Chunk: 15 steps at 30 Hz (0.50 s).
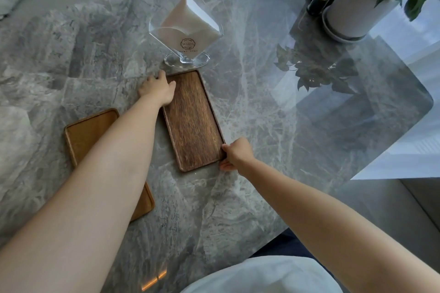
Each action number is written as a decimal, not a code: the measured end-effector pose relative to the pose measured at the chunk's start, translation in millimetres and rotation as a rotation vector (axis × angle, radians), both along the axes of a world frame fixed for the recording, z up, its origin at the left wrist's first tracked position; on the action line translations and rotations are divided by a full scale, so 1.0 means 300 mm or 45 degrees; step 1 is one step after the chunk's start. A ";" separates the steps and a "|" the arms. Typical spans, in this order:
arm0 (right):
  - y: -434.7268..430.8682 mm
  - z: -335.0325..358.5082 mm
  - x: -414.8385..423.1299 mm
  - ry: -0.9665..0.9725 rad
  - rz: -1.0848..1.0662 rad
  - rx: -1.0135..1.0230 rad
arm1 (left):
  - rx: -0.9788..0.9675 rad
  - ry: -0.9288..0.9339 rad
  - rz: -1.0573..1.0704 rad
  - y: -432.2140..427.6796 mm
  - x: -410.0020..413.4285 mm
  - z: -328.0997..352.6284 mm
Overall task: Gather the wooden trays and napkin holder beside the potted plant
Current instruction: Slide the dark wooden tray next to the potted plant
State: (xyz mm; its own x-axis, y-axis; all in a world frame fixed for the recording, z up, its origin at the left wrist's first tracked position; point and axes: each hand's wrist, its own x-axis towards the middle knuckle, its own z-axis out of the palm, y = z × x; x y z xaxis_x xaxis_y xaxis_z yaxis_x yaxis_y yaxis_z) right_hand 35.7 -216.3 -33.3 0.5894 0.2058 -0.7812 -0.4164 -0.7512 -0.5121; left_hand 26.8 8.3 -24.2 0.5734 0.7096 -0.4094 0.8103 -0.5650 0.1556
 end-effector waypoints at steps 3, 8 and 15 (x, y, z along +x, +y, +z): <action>-0.018 0.010 0.005 -0.032 0.041 0.009 | -0.035 -0.022 0.097 -0.012 -0.033 -0.001; -0.069 0.019 0.046 -0.120 0.102 -0.001 | -0.110 -0.163 0.294 -0.054 -0.090 -0.025; -0.169 0.046 0.167 -0.258 0.167 0.043 | -0.135 -0.325 0.447 -0.163 -0.109 0.000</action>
